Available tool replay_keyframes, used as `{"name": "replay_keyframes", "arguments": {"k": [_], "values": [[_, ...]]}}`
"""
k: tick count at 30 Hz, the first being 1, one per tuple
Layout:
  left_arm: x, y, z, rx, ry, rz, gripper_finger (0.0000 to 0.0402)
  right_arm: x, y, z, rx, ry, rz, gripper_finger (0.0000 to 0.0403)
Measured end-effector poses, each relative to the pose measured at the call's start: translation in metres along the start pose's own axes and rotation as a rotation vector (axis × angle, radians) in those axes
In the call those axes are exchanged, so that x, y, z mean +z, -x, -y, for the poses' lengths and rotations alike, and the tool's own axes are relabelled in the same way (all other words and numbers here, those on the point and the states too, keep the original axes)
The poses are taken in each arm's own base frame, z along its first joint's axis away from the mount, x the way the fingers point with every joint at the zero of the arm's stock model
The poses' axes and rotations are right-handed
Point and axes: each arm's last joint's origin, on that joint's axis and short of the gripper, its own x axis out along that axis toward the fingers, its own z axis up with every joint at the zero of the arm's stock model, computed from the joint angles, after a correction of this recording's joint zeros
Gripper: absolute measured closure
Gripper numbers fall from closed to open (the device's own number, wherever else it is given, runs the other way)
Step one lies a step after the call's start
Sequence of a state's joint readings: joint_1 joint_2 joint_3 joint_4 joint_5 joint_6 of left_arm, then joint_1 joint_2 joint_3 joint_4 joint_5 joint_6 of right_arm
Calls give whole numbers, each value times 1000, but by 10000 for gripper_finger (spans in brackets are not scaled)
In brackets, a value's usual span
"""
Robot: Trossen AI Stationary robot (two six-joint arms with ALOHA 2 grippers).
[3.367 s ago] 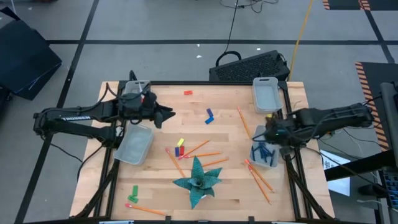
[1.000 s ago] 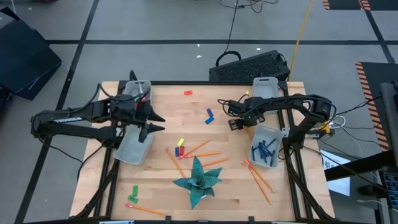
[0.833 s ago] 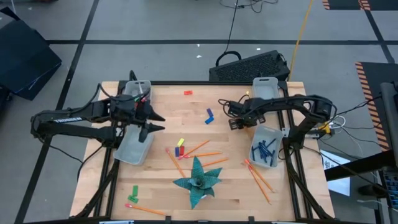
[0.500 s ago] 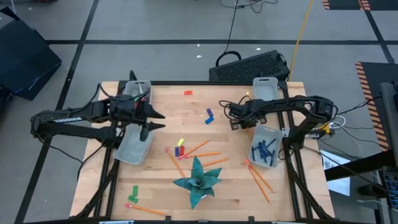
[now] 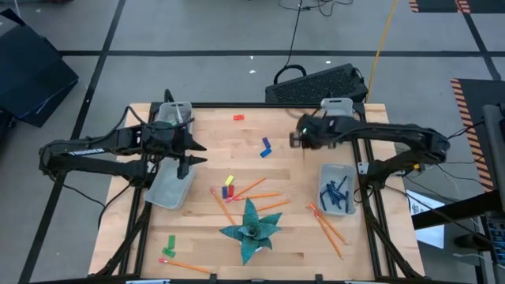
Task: Sort crayons/erasers/pens/pencils in bins
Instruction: Put the orange pencil into the top right gray bin
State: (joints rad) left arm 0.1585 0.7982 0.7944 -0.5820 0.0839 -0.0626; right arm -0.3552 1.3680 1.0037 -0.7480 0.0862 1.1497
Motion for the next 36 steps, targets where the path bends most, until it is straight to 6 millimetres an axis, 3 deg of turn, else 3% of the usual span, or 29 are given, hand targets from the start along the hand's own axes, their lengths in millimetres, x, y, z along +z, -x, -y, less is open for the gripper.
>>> {"name": "replay_keyframes", "arguments": {"k": [4,9,16,24,29,36], "values": [[0,0,0,4,22,1,215,27,40,12,-90,-50,150,388],[5,0,-1,35,21,54,215,67,61,41,-247,-132,156,388],[13,1,-1,40,51,140,215,113,33,81,-348,-241,-4,389],[14,1,-1,49,74,147,215,138,-6,101,-379,-361,-128,387],[14,1,-1,46,118,147,215,147,-9,114,-343,-532,-135,373],[14,1,-1,46,119,146,215,150,-8,121,-326,-632,-150,334]]}}
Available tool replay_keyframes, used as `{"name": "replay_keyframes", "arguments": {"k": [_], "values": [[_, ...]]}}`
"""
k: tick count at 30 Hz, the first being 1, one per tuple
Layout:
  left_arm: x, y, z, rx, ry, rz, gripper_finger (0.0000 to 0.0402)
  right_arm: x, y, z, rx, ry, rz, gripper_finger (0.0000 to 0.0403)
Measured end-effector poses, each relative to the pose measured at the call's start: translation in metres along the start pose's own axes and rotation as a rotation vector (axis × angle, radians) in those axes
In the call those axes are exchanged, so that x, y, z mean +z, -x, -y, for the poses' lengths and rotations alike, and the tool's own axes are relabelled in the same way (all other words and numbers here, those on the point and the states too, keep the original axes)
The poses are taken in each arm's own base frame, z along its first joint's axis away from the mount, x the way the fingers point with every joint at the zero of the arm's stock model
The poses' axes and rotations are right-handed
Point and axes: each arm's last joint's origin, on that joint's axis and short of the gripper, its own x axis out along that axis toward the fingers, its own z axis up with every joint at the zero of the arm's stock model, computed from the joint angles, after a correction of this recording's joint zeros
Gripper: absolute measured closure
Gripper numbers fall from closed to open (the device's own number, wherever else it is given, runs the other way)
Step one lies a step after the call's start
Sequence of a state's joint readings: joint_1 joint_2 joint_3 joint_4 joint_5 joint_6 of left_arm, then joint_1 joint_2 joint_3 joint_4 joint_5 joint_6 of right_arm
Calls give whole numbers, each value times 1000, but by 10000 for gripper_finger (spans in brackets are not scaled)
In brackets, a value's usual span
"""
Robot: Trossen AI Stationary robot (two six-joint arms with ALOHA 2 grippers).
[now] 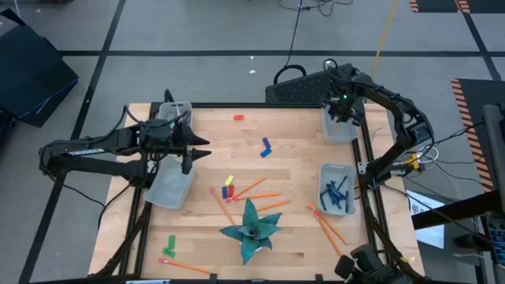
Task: Sort crayons/erasers/pens/pencils in bins
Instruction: Put the orange pencil into the top right gray bin
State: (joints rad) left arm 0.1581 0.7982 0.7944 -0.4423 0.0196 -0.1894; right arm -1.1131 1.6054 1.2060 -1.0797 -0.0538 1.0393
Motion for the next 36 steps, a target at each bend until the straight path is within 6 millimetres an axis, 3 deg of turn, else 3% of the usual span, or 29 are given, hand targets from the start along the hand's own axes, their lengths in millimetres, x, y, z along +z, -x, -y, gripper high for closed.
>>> {"name": "replay_keyframes", "arguments": {"k": [5,8,12,17,22,27,31,36], "values": [[0,0,0,1,0,-1,215,-3,10,-3,58,85,84,302],[0,0,0,1,0,-1,215,-23,25,-9,119,264,169,293],[0,0,0,1,-19,1,215,-88,43,-15,164,545,209,298],[3,0,1,-3,-68,35,215,-197,48,-8,242,820,161,308],[5,0,1,-6,-79,57,215,-293,47,29,343,960,75,309],[8,0,1,-10,-54,81,215,-359,50,81,475,1082,1,309],[14,1,3,-20,-50,145,215,-397,38,125,430,1220,-109,310],[21,2,3,4,-4,220,215,-426,12,176,261,1306,-187,310]]}}
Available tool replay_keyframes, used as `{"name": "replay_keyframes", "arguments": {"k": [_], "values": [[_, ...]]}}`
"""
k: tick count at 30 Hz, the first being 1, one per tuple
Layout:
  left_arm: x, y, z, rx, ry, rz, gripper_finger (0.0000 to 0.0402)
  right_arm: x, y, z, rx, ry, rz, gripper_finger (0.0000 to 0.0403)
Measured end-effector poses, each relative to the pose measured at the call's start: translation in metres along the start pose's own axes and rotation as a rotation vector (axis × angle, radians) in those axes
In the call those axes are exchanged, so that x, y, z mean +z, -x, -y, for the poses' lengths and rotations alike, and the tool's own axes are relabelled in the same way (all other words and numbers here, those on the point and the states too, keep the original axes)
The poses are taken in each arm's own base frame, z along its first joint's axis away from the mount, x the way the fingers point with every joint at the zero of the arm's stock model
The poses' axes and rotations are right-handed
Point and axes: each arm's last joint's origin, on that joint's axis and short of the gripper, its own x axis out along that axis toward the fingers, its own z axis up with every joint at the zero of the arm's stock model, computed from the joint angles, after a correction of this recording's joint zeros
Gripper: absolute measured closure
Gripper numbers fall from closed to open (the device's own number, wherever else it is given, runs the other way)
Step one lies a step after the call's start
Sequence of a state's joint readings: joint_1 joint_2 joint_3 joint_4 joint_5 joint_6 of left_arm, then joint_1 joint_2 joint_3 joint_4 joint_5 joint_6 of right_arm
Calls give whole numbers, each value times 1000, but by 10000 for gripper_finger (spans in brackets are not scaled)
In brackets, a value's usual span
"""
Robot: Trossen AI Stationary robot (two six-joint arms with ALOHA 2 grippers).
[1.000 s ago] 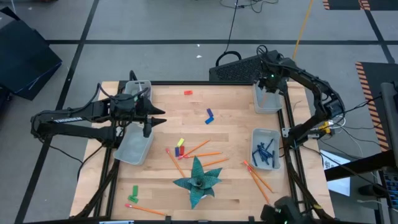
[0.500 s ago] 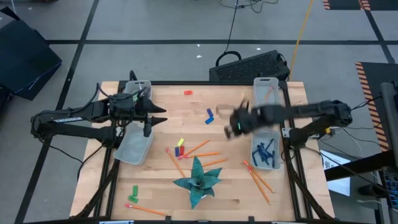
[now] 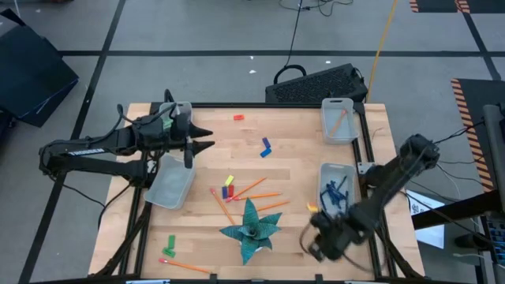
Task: Sort crayons/erasers/pens/pencils in bins
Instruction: Put the orange pencil into the top right gray bin
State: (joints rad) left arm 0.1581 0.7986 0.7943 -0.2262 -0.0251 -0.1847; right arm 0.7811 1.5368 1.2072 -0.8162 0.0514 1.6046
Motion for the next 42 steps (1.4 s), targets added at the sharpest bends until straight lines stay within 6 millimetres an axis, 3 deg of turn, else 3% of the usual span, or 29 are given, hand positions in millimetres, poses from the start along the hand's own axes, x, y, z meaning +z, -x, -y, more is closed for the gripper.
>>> {"name": "replay_keyframes", "arguments": {"k": [9,13,17,22,31,35,42], "values": [[0,0,-2,79,135,20,215,-72,-27,4,-107,-62,-180,310],[-1,0,-1,70,156,7,215,-87,-40,0,-122,-198,-242,310],[-4,0,0,63,147,-20,215,-91,-47,-19,-133,-256,-274,310],[-7,0,0,68,110,-53,215,-81,-55,-37,-185,-348,-314,310],[-7,0,0,69,65,-62,215,-34,-71,-15,-350,-359,-314,307],[-7,0,0,67,67,-55,215,-16,-84,-1,-378,-346,-395,305],[-7,0,0,66,81,-54,215,-7,-93,17,-376,-310,-457,290]]}}
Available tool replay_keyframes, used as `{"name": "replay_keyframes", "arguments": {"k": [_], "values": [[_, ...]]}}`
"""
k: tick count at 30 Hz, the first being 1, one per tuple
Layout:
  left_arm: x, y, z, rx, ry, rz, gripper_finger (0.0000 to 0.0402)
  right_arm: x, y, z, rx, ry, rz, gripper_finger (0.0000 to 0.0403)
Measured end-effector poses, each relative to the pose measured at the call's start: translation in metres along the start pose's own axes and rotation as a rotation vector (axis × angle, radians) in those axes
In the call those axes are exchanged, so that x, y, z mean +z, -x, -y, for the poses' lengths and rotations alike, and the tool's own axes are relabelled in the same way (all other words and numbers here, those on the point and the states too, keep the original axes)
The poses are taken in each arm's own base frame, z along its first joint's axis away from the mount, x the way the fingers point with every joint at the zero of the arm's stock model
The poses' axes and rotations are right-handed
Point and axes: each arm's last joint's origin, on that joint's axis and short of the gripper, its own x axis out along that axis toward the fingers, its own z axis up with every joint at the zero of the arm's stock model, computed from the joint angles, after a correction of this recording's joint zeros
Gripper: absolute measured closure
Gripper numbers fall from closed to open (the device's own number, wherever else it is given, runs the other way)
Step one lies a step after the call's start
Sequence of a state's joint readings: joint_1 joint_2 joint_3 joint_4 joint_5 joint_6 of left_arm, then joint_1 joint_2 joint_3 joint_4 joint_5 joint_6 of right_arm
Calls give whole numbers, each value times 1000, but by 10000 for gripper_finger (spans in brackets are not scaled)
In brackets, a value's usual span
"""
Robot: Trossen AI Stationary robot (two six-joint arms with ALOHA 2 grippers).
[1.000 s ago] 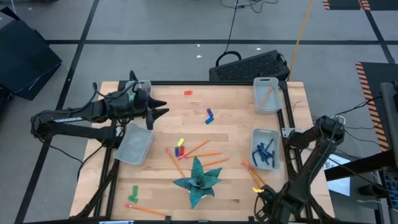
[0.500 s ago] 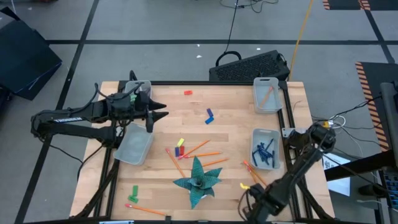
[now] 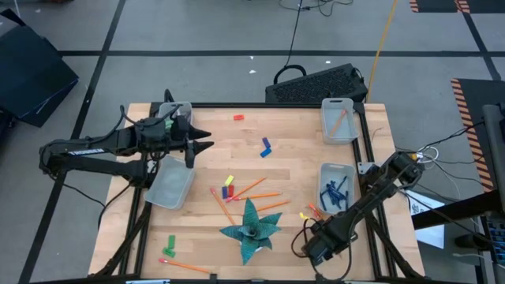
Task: Sort crayons/erasers/pens/pencils in bins
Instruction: Put the orange pencil into the top right gray bin
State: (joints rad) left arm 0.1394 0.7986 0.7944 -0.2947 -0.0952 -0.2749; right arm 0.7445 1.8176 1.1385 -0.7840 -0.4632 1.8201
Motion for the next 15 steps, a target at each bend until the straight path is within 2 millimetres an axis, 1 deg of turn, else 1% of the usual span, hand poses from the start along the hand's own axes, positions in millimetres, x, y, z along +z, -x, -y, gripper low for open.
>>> {"name": "replay_keyframes", "arguments": {"k": [7,12,15], "values": [[0,0,0,0,-4,0,215,8,-9,19,-38,-7,-31,289],[0,0,0,0,-5,-1,215,13,-19,18,44,53,-60,289],[0,0,0,0,-5,-1,215,17,-25,22,57,-20,-82,293]]}}
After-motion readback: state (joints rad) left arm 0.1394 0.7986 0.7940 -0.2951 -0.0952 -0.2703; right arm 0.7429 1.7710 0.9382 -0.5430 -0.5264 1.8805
